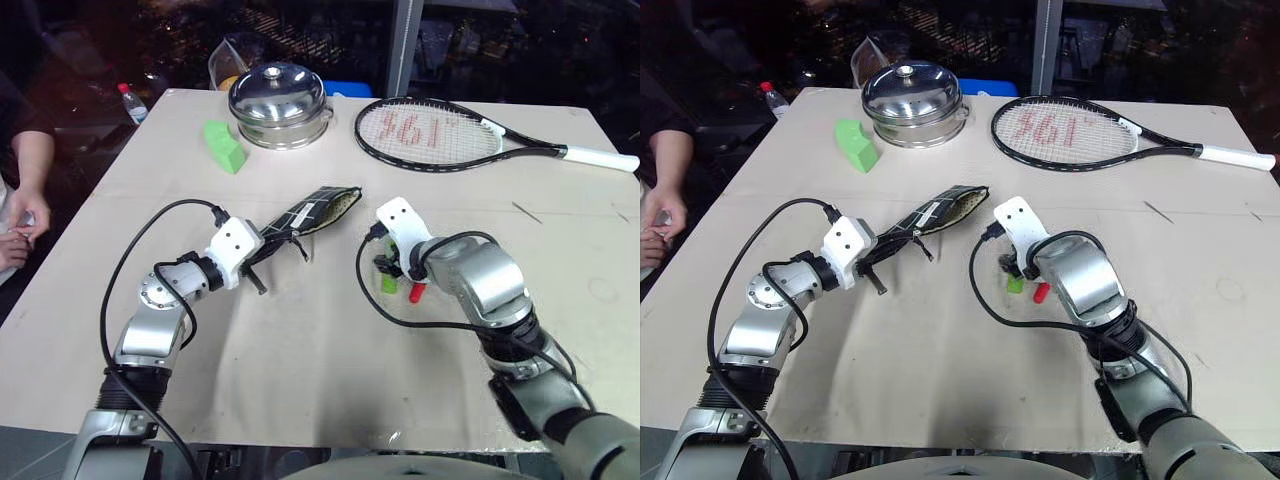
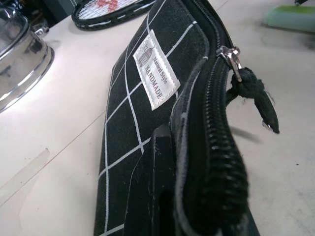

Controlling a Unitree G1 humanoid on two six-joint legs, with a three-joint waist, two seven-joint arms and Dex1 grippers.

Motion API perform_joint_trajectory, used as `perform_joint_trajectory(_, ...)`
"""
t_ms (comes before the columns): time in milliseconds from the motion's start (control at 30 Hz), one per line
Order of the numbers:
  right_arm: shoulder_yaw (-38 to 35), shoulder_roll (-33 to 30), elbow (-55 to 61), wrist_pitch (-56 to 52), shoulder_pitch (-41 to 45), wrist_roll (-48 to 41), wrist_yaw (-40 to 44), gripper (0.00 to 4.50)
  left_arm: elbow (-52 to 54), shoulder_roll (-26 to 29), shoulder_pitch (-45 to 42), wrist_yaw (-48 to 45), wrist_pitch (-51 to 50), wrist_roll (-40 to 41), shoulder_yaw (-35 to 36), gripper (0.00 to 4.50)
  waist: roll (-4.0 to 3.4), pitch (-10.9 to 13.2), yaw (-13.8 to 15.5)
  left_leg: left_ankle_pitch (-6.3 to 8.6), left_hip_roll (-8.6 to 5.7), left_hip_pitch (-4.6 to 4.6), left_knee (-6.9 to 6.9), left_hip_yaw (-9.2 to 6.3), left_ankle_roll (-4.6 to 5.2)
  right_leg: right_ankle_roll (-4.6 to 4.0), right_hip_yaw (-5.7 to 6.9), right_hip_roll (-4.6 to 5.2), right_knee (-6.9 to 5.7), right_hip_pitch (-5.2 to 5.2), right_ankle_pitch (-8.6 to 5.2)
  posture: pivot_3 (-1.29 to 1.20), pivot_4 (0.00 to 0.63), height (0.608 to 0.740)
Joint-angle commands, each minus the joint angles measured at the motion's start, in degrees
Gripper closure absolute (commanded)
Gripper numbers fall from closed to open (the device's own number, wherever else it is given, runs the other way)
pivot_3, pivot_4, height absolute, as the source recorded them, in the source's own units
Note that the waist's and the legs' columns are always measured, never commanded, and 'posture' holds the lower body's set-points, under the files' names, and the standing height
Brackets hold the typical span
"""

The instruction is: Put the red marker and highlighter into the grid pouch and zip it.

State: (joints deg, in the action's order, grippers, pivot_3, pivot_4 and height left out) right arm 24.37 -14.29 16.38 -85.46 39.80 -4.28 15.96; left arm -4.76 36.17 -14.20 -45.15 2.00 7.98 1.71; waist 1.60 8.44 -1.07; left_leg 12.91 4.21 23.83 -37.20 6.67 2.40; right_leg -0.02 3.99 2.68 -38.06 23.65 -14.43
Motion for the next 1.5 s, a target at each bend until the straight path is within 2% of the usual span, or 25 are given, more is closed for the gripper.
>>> perform_joint_trajectory(33,5.1,-2.8,-3.9,0.3,-2.0,-0.1,0.2,3.64,3.1,0.2,0.1,0.3,0.6,0.0,0.6,4.50,0.07,-0.1,-0.1,0.00,0.01,-0.01,0.00,0.00,0.00,0.00,-0.01,0.00,-0.01,0.00,0.00,0.00,0.150,0.740)
perform_joint_trajectory(100,6.1,-3.7,-3.8,0.8,-2.2,-0.2,0.2,4.02,3.3,0.2,0.2,0.4,0.6,0.0,0.6,4.50,0.11,-0.3,-0.2,0.00,0.03,-0.04,0.00,0.02,0.00,0.01,-0.03,-0.01,-0.01,-0.01,0.01,0.00,0.150,0.740)
perform_joint_trajectory(133,5.9,-3.6,-3.6,0.8,-2.3,-0.4,0.2,4.38,3.4,0.2,0.3,0.4,0.6,0.0,0.6,4.50,0.11,-0.4,-0.1,0.00,0.04,-0.05,0.00,0.00,0.00,0.01,-0.02,-0.01,-0.01,-0.01,0.00,0.00,0.150,0.740)
perform_joint_trajectory(167,5.3,-3.2,-3.4,0.6,-2.5,-0.7,0.1,4.45,3.4,0.1,0.3,0.5,0.6,0.0,0.6,4.50,0.10,-0.4,-0.1,0.00,0.04,-0.06,0.00,-0.01,-0.01,0.00,-0.01,-0.01,-0.02,-0.01,0.00,0.00,0.150,0.740)
perform_joint_trajectory(433,4.7,-4.3,-2.7,4.5,-3.0,0.0,-0.2,4.45,3.4,-0.5,0.1,0.6,0.9,0.1,0.1,4.50,0.13,-0.5,0.1,0.02,0.03,-0.04,0.00,-0.02,-0.03,-0.12,0.00,0.07,0.04,0.00,-0.06,0.00,0.150,0.740)
perform_joint_trajectory(500,4.8,-7.2,-0.5,7.4,-1.8,-2.1,4.1,4.45,3.5,-0.6,0.1,0.5,0.9,0.1,0.1,4.50,0.10,-0.5,0.1,0.03,0.03,-0.04,0.00,-0.03,-0.06,-0.14,0.00,0.07,0.04,0.00,-0.08,0.00,0.150,0.740)
perform_joint_trajectory(600,1.6,-9.4,1.9,8.0,-0.9,-4.0,7.0,3.65,3.6,-0.7,0.1,0.3,0.7,0.4,0.0,4.50,0.02,-0.4,0.3,0.03,0.01,0.03,0.02,-0.03,-0.04,-0.17,0.03,0.10,0.09,0.04,-0.09,0.00,0.150,0.740)
perform_joint_trajectory(633,0.8,-9.8,2.4,7.9,-0.7,-4.0,6.8,3.04,3.6,-0.7,0.1,0.3,0.7,0.3,0.0,4.50,0.02,-0.4,0.3,0.01,0.00,0.09,0.05,-0.03,0.00,-0.14,0.04,0.10,0.10,0.04,-0.07,0.00,0.150,0.740)
perform_joint_trajectory(667,-0.1,-9.9,2.7,7.2,-0.7,-3.7,6.2,2.69,3.6,-0.7,0.0,0.3,0.7,0.4,0.0,4.50,-0.02,-0.3,0.3,0.01,0.00,0.12,0.06,-0.02,0.00,-0.11,0.03,0.10,0.10,0.08,-0.06,0.00,0.150,0.740)
perform_joint_trajectory(800,-1.6,-10.1,3.2,5.0,-1.5,-4.2,5.8,0.78,3.8,-0.6,0.4,0.3,0.6,0.4,0.2,4.50,-0.12,-0.3,0.2,-0.01,-0.01,0.69,0.09,-0.02,0.02,-0.01,0.03,0.04,0.05,0.66,0.02,0.00,0.150,0.740)
perform_joint_trajectory(833,-1.8,-10.0,2.9,4.8,-1.8,-4.2,5.7,0.61,3.9,-0.6,0.4,0.3,0.6,0.4,0.2,4.50,-0.12,-0.3,0.2,-0.01,0.00,0.72,0.08,-0.02,0.02,-0.01,0.03,0.03,0.05,0.68,0.02,0.00,0.150,0.740)
perform_joint_trajectory(867,-1.6,-10.0,2.5,4.7,-2.1,-4.2,5.7,0.12,3.9,-0.6,0.4,0.3,0.6,0.4,0.2,4.50,-0.12,-0.3,0.2,-0.01,0.00,0.87,0.06,-0.02,0.02,-0.01,0.03,0.00,0.02,0.81,0.02,0.00,0.150,0.740)
perform_joint_trajectory(967,-0.4,-9.6,-0.2,5.2,-3.7,-4.2,5.8,0.04,3.9,-0.8,0.3,0.2,0.6,0.4,0.0,4.50,-0.11,-0.3,0.2,-0.02,0.00,0.94,0.07,0.04,0.02,0.01,0.02,-0.02,0.00,0.92,0.03,0.00,0.150,0.740)
perform_joint_trajectory(1067,-1.7,-9.6,-0.8,5.6,-5.3,-5.3,7.1,0.95,4.2,-1.0,0.1,-0.4,0.8,0.8,-0.3,4.50,-0.10,-0.3,0.2,-0.01,0.00,0.91,0.05,0.06,0.02,0.02,0.01,-0.02,0.00,0.90,0.02,0.00,0.150,0.740)
perform_joint_trajectory(1233,-4.5,-12.5,4.0,7.5,-5.6,-7.3,9.6,3.47,5.4,-1.2,0.5,-2.1,1.1,1.9,-0.5,4.50,-0.11,-0.3,0.7,-0.02,-0.02,0.92,-0.06,0.01,0.03,0.04,0.04,-0.01,0.00,0.85,0.02,0.00,0.150,0.740)
perform_joint_trajectory(1267,-5.1,-13.1,5.1,8.3,-5.5,-7.5,9.9,3.80,5.5,-1.3,0.5,-2.4,1.3,1.8,-0.6,4.50,-0.11,-0.3,0.8,-0.01,-0.04,0.94,-0.06,0.01,0.04,0.04,0.04,0.01,0.01,0.85,0.02,0.00,0.150,0.740)
perform_joint_trajectory(1367,-5.4,-15.6,9.9,10.6,-4.3,-8.4,11.5,3.80,5.8,-1.5,0.5,-2.7,1.4,1.6,-0.9,4.50,-0.16,-0.2,0.7,0.00,-0.06,1.00,-0.06,0.05,0.05,0.04,0.00,0.01,0.06,0.87,0.03,0.00,0.150,0.740)
perform_joint_trajectory(1500,-0.6,-23.0,17.4,12.8,2.1,-7.7,15.1,3.80,5.3,-1.5,-0.4,-3.6,2.3,1.1,-2.0,4.50,-0.45,0.0,0.2,0.00,-0.02,0.98,-0.04,0.07,0.06,0.05,-0.02,-0.04,0.00,0.94,0.02,0.00,0.150,0.740)
